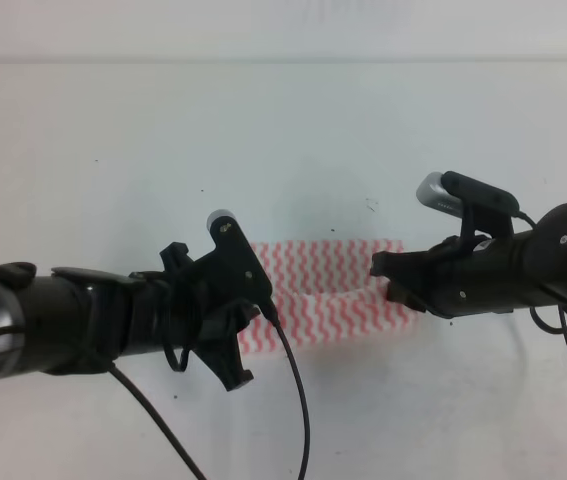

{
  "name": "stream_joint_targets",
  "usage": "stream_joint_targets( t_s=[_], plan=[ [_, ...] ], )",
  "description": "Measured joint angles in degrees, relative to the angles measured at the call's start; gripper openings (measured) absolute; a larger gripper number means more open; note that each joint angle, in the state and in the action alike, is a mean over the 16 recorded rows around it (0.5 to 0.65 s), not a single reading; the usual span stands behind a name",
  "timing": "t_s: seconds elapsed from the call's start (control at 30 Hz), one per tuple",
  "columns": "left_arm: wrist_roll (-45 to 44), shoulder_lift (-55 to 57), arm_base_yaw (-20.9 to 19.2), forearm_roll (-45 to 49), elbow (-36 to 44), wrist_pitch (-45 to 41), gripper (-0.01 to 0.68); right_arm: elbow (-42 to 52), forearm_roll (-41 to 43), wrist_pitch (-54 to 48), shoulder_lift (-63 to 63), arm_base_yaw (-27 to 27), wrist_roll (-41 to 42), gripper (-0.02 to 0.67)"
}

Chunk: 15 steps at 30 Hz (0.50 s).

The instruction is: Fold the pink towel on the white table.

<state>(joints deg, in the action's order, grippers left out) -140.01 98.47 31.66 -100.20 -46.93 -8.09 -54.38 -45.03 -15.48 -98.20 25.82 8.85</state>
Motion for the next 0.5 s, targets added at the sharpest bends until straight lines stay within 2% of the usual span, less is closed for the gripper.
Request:
stream_joint_targets(
  t_s=[0.5],
  plan=[
    [6.6,0.1,0.0,0.0,-1.2,0.7,-0.005,-0.1,0.0,1.1,-0.2,0.0,1.8,-0.017]
  ],
)
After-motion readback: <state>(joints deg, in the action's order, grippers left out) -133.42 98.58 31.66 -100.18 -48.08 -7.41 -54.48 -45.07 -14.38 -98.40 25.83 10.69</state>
